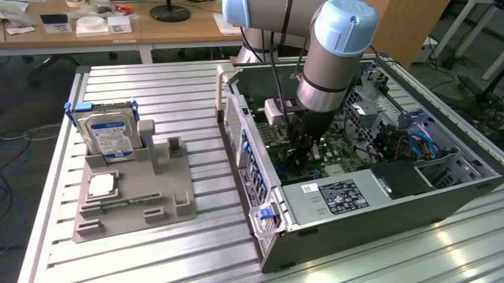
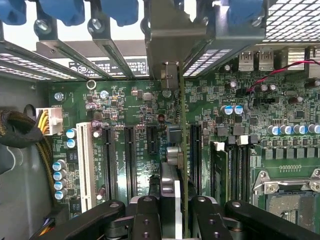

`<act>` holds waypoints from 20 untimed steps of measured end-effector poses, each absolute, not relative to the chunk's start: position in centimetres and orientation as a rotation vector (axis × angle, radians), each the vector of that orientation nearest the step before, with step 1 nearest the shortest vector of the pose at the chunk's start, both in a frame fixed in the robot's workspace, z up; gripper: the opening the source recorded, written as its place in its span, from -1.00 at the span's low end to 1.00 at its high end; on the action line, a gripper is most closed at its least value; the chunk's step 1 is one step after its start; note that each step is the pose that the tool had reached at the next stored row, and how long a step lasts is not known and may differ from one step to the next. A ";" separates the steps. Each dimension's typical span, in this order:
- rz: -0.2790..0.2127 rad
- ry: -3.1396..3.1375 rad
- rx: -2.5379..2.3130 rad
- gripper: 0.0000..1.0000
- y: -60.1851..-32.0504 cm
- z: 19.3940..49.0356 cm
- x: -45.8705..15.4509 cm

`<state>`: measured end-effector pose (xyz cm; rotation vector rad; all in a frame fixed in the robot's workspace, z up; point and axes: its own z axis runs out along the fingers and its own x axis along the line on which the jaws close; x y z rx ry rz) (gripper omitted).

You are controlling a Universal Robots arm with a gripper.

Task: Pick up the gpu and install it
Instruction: 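Insert the gpu into the slot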

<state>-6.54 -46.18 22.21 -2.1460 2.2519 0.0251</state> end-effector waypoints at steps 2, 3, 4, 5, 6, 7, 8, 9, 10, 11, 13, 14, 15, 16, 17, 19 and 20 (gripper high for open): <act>0.025 2.252 -2.146 -0.44 -46.2 22.2 -6.5; 0.025 2.252 -2.146 -0.44 -46.2 22.2 -6.5; 0.025 2.252 -2.146 -0.44 -46.2 22.2 -6.5; 0.025 2.251 -2.145 -0.44 -46.2 22.2 -6.5; 0.025 2.252 -2.146 -0.44 -46.2 22.3 -6.5; 0.025 2.252 -2.146 -0.44 -46.2 22.4 -6.5; 0.025 2.252 -2.146 -0.44 -46.2 22.4 -6.5; 0.025 2.252 -2.146 -0.44 -46.2 22.4 -6.5; 0.025 2.252 -2.146 -0.44 -46.2 22.4 -6.5; 0.025 2.252 -2.146 -0.44 -46.2 22.4 -6.5; 0.025 2.252 -2.146 -0.44 -46.2 22.3 -6.5; 0.025 2.252 -2.146 -0.44 -46.2 22.3 -6.5; 0.025 2.252 -2.146 -0.44 -46.2 22.3 -6.5; 0.025 2.252 -2.146 -0.44 -46.2 22.2 -6.6; 0.025 2.251 -2.146 -0.44 -46.2 22.2 -6.6; 0.025 2.251 -2.146 -0.44 -46.2 22.2 -6.6; 0.025 2.251 -2.146 -0.44 -46.1 22.2 -6.6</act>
